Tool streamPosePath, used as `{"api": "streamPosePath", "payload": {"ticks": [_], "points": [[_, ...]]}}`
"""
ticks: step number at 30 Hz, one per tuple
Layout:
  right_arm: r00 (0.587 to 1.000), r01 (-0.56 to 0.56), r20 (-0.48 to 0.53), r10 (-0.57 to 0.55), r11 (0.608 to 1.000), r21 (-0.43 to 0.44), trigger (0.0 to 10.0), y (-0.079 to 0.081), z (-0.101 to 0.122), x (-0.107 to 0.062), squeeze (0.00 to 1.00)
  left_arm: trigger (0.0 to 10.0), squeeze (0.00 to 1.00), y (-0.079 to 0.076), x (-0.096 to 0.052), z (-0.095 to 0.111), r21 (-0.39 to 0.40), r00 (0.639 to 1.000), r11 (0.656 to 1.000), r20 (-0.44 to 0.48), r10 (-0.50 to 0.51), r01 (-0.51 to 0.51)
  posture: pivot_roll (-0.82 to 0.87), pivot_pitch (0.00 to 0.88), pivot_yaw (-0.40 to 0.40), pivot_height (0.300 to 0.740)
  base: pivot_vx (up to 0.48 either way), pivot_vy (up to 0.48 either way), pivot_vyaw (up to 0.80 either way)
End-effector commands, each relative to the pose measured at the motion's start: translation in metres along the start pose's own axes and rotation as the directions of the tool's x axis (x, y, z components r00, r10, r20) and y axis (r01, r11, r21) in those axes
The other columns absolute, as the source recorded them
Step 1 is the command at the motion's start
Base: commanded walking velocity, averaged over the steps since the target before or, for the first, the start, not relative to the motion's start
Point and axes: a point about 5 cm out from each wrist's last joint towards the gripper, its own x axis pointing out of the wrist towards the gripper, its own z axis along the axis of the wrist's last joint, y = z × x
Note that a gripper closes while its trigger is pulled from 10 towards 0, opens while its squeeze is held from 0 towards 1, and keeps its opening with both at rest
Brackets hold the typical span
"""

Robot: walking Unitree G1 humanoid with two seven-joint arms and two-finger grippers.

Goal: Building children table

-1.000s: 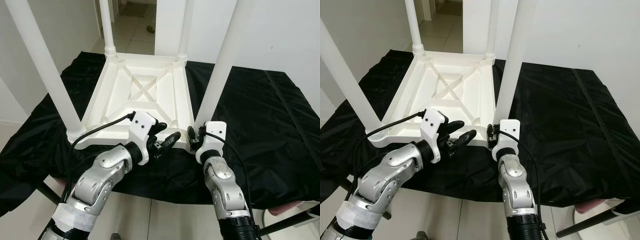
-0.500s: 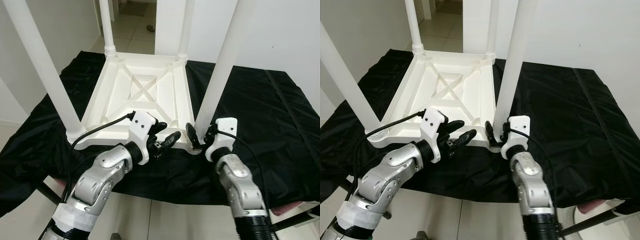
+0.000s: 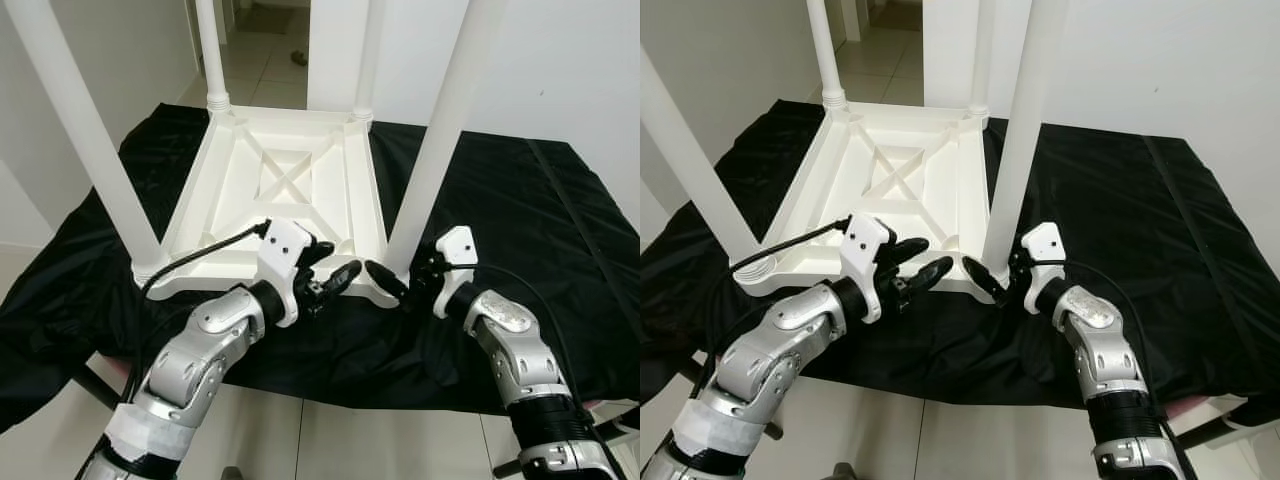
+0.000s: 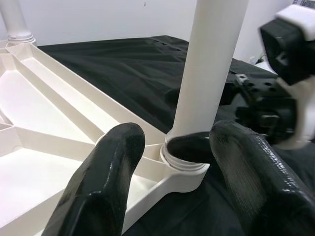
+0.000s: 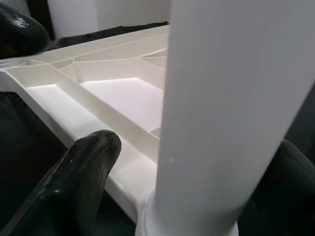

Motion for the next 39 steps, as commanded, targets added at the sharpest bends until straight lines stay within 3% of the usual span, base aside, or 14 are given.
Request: {"api": "streamPosePath", "payload": {"ticks": [1, 6, 7, 9, 10, 22, 30, 33, 37, 38, 39], "points": [[1.0, -0.011, -0.009, 0.011, 1.0, -0.008, 10.0, 0.0, -0.004, 0.004, 0.0, 10.0, 0.0, -0.001, -0.001, -0.002, -0.001, 0.999, 0.999, -0.015, -0.045, 0.045, 0.01, 0.0, 0.02, 0.74, 0.0, 0.0, 0.0], [1.0, -0.018, -0.021, 0.018, 1.0, -0.024, 10.0, -0.003, -0.009, 0.008, 0.0, 10.0, 0.0, 0.0, -0.001, -0.002, 0.001, 0.999, 0.999, -0.02, -0.049, 0.049, 0.01, 0.0, 0.021, 0.74, 0.0, 0.0, 0.0], [0.999, -0.012, -0.037, 0.011, 1.0, -0.013, 2.8, -0.003, -0.013, 0.011, 0.0, 10.0, 0.0, 0.0, -0.001, -0.002, 0.002, 0.999, 0.999, -0.018, -0.048, 0.048, 0.01, 0.0, 0.02, 0.74, 0.0, 0.0, 0.0], [0.999, -0.007, -0.049, 0.007, 1.0, -0.004, 2.8, -0.004, -0.017, 0.012, 0.0, 10.0, 0.0, 0.001, 0.0, -0.001, 0.002, 0.999, 0.999, -0.017, -0.048, 0.048, 0.01, 0.0, 0.02, 0.74, 0.0, 0.0, 0.0], [0.999, -0.009, -0.053, 0.009, 1.0, 0.007, 0.0, -0.003, -0.02, 0.013, 0.0, 10.0, 0.0, 0.001, 0.0, 0.0, 0.003, 0.999, 0.999, -0.014, -0.046, 0.046, 0.02, 0.0, 0.017, 0.74, 0.0, 0.0, 0.0], [0.999, -0.029, -0.026, 0.03, 0.999, 0.013, 0.0, 0.018, -0.022, 0.008, 0.0, 10.0, 0.0, -0.002, -0.004, -0.002, -0.007, 0.999, 0.999, -0.023, -0.042, 0.042, 0.03, 0.0, 0.011, 0.74, 0.0, 0.0, 0.0], [0.988, 0.152, 0.018, -0.153, 0.987, 0.05, 0.0, 0.025, -0.011, 0.006, 0.0, 10.0, 0.0, -0.002, -0.006, -0.003, -0.017, 0.999, 0.999, -0.022, -0.03, 0.029, 0.03, 0.0, -0.005, 0.74, 0.0, 0.0, 0.0], [0.958, 0.282, 0.027, -0.286, 0.954, 0.102, 0.0, 0.037, -0.006, 0.008, 0.0, 10.0, 0.0, -0.004, -0.005, -0.005, -0.021, 0.999, 0.999, -0.023, -0.029, 0.029, 0.03, 0.0, -0.007, 0.74, 0.0, 0.0, 0.0], [0.931, 0.359, 0.016, -0.365, 0.922, 0.144, 0.0, 0.041, -0.002, 0.009, 0.0, 10.0, 0.0, -0.004, -0.005, -0.004, -0.022, 0.999, 0.999, -0.022, -0.03, 0.03, 0.03, 0.0, -0.008, 0.74, 0.0, 0.0, 0.0], [0.895, 0.44, -0.011, -0.446, 0.88, 0.177, 0.0, 0.042, -0.003, 0.009, 0.0, 10.0, 0.0, -0.003, -0.006, -0.004, -0.02, 0.999, 0.999, -0.023, -0.027, 0.027, 0.03, 0.0, -0.01, 0.74, 0.0, 0.0, 0.0], [0.895, 0.44, -0.011, -0.446, 0.88, 0.177, 0.0, 0.042, -0.003, 0.009, 0.0, 10.0, 0.0, -0.003, -0.006, -0.004, -0.02, 0.999, 0.999, -0.023, -0.027, 0.027, 0.03, 0.0, -0.01, 0.74, 0.0, 0.0, 0.0]]}}
